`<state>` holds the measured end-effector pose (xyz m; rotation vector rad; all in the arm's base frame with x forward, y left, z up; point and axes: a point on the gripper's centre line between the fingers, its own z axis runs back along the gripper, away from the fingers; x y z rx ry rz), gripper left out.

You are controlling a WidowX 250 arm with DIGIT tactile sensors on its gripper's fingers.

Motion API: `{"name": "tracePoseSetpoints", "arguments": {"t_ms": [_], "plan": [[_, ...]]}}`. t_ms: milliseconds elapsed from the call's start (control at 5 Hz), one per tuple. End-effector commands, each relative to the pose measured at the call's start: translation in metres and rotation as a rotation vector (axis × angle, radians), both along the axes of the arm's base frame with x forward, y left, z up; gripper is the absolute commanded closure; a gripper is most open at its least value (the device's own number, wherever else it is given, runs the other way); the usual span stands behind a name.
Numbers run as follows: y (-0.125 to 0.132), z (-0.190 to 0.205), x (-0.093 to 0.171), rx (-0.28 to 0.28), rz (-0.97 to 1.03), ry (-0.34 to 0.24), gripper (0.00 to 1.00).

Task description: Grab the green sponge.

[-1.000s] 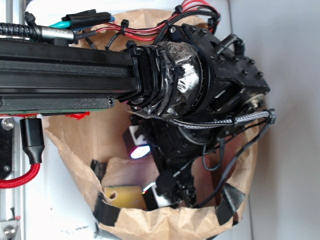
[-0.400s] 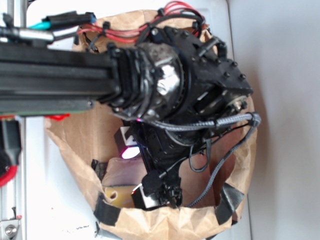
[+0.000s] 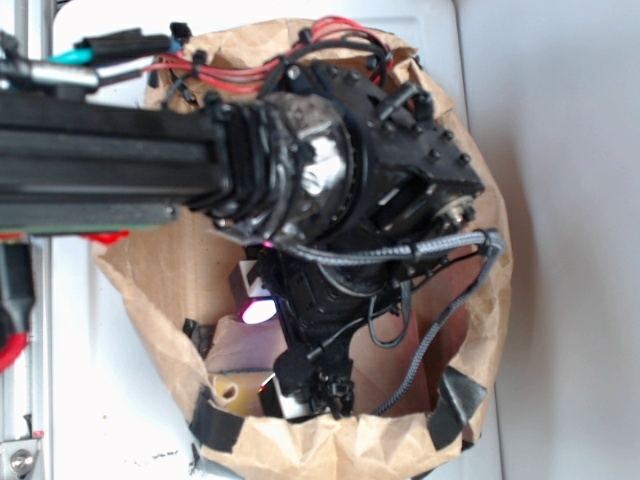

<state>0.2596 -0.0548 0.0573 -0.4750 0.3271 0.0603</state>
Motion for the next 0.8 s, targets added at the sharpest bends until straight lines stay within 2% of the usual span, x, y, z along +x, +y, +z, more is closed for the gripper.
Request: {"name": "tracePoseSetpoints", "arguments": {"t_ms": [0, 400, 600], "plan": [[-0.002, 0.008, -0.014, -0.006, -0.057, -0.083, 0.0], [-0.003, 0.003, -0.043, -0.006, -0.063, -0.104, 0.0], [-0.01, 0.0, -0.045, -0.017, -0.069, -0.102, 0.0]]}}
